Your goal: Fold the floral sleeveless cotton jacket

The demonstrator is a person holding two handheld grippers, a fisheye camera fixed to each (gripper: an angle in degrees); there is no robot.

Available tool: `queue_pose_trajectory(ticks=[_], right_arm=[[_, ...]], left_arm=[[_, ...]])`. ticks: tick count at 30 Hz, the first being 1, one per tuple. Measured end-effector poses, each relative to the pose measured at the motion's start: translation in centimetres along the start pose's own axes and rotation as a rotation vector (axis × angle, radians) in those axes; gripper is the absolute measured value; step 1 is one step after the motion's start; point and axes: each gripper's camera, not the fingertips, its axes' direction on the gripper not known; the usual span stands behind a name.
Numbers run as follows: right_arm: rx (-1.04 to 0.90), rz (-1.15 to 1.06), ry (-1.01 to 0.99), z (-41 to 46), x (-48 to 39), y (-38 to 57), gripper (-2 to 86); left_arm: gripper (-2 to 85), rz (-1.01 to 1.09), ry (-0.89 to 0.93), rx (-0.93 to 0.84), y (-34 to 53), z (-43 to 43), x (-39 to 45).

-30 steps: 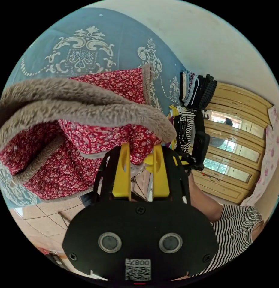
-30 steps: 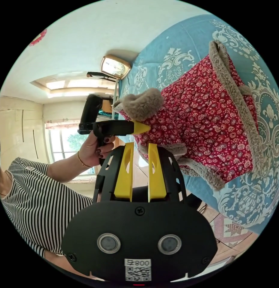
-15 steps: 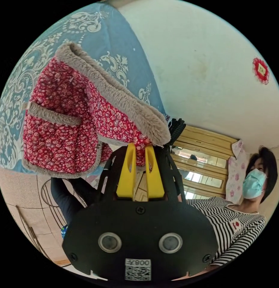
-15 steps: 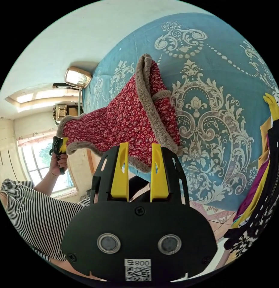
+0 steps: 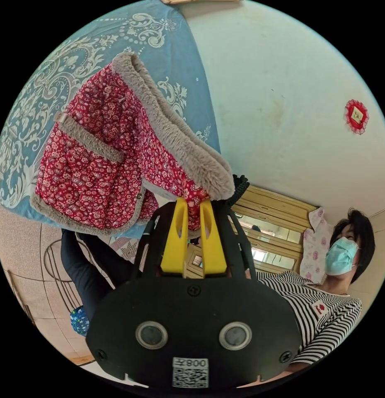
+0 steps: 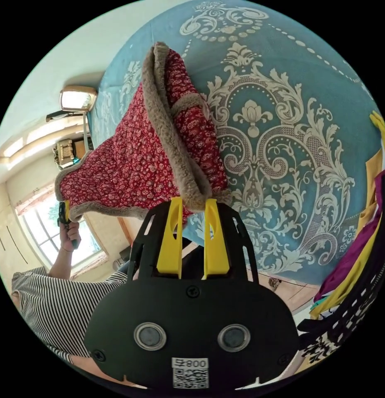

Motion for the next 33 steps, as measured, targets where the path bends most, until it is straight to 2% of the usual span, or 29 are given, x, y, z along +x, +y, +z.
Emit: queue_pose_trajectory(ticks=[4,8,16,26,33], right_arm=[[0.064,-0.100,-0.160,-5.3,-1.0,2.6,5.6],[0.248,-0.244,-0.335,-13.6,-4.2,7.0,4.3],[0.538,-0.592,-0.494,-28.3,-13.6,18.1,3.0],[0.652,-1.014,-0.760,-40.0,-19.0,32.7,2.5],[0.666,-1.237,-0.735,-44.9,-21.2,40.1,2.5]], left_arm=[[5.1,0.044,0.080,0.044,1.6,-4.4,-0.4],[5.0,0.138,0.179,0.091,3.4,-9.7,0.6],[4.9,0.415,0.425,0.203,9.8,-21.0,5.2],[4.9,0.820,0.574,0.416,25.2,-33.7,10.5],[4.7,1.046,0.541,0.529,34.1,-38.3,13.6]])
